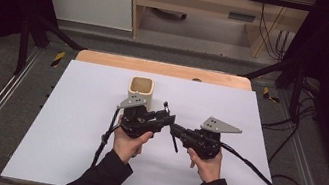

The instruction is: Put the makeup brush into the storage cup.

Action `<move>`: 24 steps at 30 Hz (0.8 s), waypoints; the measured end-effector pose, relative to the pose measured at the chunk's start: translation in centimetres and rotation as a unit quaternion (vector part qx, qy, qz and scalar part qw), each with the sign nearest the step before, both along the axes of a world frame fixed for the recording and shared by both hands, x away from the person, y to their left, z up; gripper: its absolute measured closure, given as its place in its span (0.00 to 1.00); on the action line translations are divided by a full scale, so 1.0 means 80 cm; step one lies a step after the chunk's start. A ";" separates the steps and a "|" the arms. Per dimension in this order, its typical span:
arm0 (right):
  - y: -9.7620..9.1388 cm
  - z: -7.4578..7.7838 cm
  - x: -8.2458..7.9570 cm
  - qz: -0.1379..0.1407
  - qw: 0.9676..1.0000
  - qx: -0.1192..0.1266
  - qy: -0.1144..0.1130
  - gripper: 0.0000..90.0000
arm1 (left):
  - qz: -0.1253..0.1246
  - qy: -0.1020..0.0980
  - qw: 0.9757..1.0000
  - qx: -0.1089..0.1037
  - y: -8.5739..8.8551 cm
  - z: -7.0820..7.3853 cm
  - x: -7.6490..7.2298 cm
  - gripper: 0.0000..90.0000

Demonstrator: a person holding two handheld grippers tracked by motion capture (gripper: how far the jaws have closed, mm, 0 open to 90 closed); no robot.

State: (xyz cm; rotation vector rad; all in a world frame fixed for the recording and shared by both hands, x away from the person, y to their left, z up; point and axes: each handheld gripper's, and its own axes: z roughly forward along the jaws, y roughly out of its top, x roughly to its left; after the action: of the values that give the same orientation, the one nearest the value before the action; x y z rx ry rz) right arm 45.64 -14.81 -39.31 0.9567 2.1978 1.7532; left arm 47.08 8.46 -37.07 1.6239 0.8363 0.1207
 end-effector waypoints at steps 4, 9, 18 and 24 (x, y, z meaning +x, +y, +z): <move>0.000 0.000 0.000 0.000 1.000 -0.001 -0.001 0.93 | -0.001 0.003 1.000 -0.003 -0.001 -0.001 0.000 0.76; 0.001 0.000 0.000 0.001 1.000 -0.002 -0.002 0.93 | -0.001 0.006 1.000 -0.006 -0.001 -0.002 0.000 0.81; 0.001 0.000 0.000 0.002 1.000 -0.001 -0.002 0.93 | 0.002 0.013 1.000 -0.012 -0.001 -0.002 0.001 0.89; 0.001 0.000 0.000 0.003 1.000 -0.001 -0.002 0.93 | -0.002 0.013 1.000 -0.016 -0.001 -0.002 0.001 0.91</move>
State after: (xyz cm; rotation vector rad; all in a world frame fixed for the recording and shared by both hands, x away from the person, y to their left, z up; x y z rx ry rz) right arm 45.62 -14.74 -39.33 0.9455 2.2020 1.7550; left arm 47.14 8.40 -37.24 1.6004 0.8507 0.0823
